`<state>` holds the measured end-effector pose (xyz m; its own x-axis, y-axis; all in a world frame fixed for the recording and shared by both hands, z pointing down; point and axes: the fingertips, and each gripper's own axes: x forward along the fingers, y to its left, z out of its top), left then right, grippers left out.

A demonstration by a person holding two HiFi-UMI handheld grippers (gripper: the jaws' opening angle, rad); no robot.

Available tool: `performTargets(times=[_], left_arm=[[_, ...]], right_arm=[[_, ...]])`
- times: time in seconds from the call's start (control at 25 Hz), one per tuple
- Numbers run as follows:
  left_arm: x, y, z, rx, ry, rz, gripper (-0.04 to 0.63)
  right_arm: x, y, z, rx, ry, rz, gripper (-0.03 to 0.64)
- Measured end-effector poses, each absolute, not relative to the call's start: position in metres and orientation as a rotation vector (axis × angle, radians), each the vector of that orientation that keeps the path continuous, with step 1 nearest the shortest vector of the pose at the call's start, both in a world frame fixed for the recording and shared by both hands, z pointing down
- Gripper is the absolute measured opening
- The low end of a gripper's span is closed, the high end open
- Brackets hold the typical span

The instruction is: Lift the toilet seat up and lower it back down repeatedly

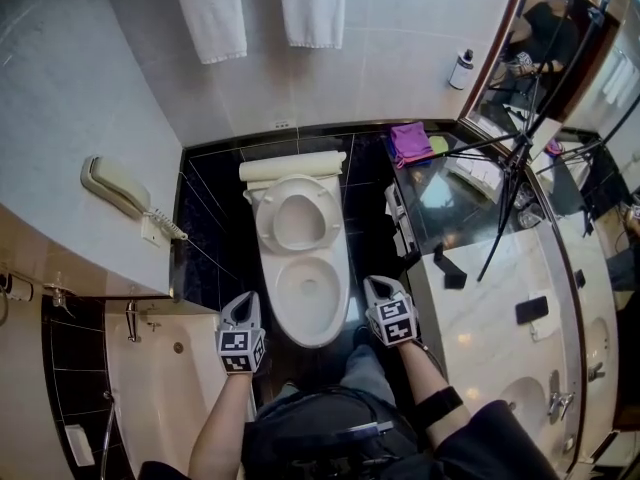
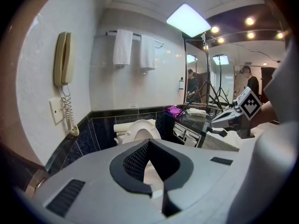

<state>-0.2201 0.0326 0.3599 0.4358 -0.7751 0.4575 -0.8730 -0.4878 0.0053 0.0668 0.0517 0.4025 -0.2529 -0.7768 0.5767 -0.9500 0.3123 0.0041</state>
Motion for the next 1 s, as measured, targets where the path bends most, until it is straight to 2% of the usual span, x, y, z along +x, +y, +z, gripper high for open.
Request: performTargets(times=[0.12, 0.52, 1.0], left_arm=[[-0.216, 0.022, 0.361, 2.449, -1.441, 0.598, 0.000], [-0.186, -0.027, 0.387, 2.415, -1.471, 0.648, 0.000], [-0.133, -0.101, 0.441, 2.379, -1.454, 0.712, 0.000]], right_arm=[[0.064, 0.030, 0.395, 1.488, -2.090, 0.405, 0.023], [0.060, -0.074, 0.405, 1.282, -2.091, 0.181, 0.164], [0.059, -0.223, 0.470, 1.123, -2.041, -0.073, 0.224]])
